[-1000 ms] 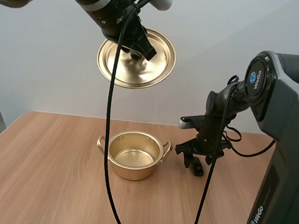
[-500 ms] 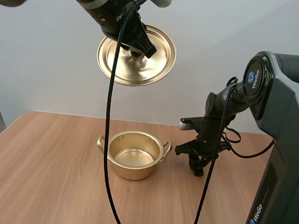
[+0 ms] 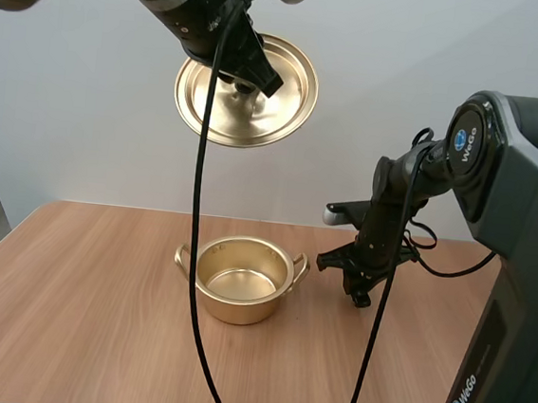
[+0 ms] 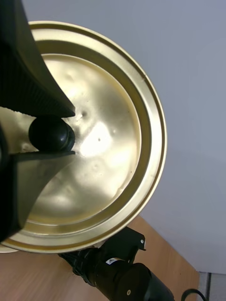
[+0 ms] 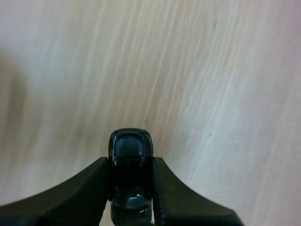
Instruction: Open the pot, put the car inside, and close it
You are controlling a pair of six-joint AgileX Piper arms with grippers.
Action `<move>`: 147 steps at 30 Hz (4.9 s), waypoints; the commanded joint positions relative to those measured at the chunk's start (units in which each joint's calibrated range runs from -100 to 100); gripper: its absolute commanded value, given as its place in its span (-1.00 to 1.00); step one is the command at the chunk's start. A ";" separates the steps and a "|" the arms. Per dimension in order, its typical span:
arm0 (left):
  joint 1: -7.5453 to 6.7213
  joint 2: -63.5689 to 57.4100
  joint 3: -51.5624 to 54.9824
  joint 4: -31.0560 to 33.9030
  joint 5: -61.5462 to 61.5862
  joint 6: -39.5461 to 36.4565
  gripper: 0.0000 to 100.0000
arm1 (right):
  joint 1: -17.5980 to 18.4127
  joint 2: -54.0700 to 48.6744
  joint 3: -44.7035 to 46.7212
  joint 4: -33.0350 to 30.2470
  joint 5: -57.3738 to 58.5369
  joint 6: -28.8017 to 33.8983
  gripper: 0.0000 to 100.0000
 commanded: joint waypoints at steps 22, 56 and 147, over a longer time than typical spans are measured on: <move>0.00 -7.93 -16.73 0.42 0.71 -4.62 -1.00 | 8.30 -11.33 -17.22 13.14 21.07 -8.98 -0.41; 0.06 -6.95 -20.64 0.83 2.78 -4.62 -1.00 | 17.02 9.89 -17.22 11.54 15.19 -9.17 -0.41; 0.06 30.00 23.27 -3.91 -17.05 1.37 -1.00 | -6.66 -14.06 -22.90 17.90 23.91 -13.75 -1.00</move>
